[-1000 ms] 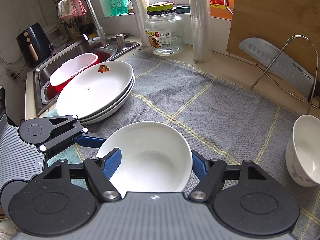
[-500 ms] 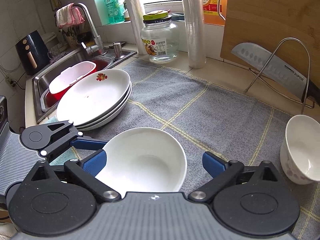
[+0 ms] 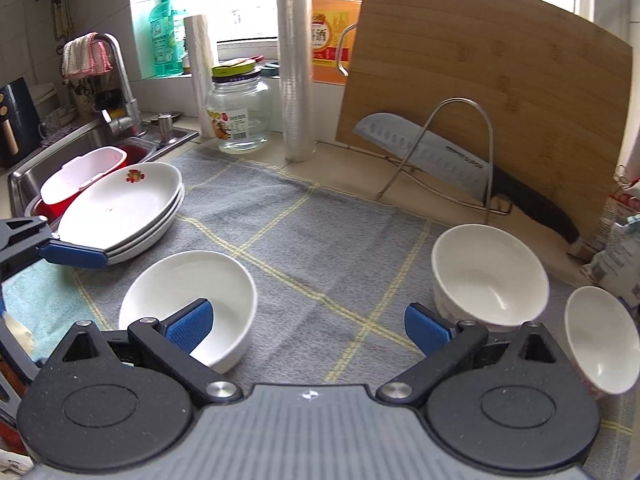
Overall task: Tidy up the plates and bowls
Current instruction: 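Lower the bowl onto the towel beside the plates and open both tools, then grip the second pink-flowered bowl's rim with the left tool while the right tool holds it, then carry the second bowl with both tools and lower it into the placed bowl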
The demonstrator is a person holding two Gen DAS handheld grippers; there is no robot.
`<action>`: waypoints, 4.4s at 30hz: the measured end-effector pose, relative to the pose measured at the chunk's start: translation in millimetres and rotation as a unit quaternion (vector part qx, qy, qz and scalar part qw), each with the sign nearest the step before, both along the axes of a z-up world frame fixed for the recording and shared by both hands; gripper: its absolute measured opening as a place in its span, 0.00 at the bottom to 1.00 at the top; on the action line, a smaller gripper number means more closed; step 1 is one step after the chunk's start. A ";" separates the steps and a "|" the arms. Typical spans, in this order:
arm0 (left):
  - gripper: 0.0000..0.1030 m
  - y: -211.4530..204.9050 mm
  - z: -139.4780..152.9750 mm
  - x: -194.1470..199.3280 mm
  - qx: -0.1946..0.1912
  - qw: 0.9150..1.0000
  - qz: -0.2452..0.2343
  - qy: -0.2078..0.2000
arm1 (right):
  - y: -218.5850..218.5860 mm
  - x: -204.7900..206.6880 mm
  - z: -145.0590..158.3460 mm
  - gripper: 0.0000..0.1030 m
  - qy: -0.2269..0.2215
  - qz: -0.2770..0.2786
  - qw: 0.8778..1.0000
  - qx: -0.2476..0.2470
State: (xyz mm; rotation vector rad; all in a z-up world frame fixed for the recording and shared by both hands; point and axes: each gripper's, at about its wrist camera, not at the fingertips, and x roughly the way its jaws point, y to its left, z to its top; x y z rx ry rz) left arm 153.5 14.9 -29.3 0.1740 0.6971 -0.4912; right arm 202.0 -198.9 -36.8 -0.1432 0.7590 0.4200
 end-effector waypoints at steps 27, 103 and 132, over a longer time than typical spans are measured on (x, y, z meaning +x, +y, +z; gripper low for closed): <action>0.99 -139.5 29.2 113.8 0.003 0.995 -0.094 0.024 | -81.9 -1.2 -43.5 1.00 -0.042 -0.123 0.990 -0.058; 0.90 -205.5 -25.8 199.9 -0.010 0.984 -0.131 0.119 | -83.2 64.8 -51.6 0.92 -0.047 -0.092 0.994 -0.041; 0.90 -118.1 25.0 111.5 -0.070 0.990 -0.052 0.112 | -43.3 2.9 0.0 0.92 -0.041 0.014 0.999 -0.029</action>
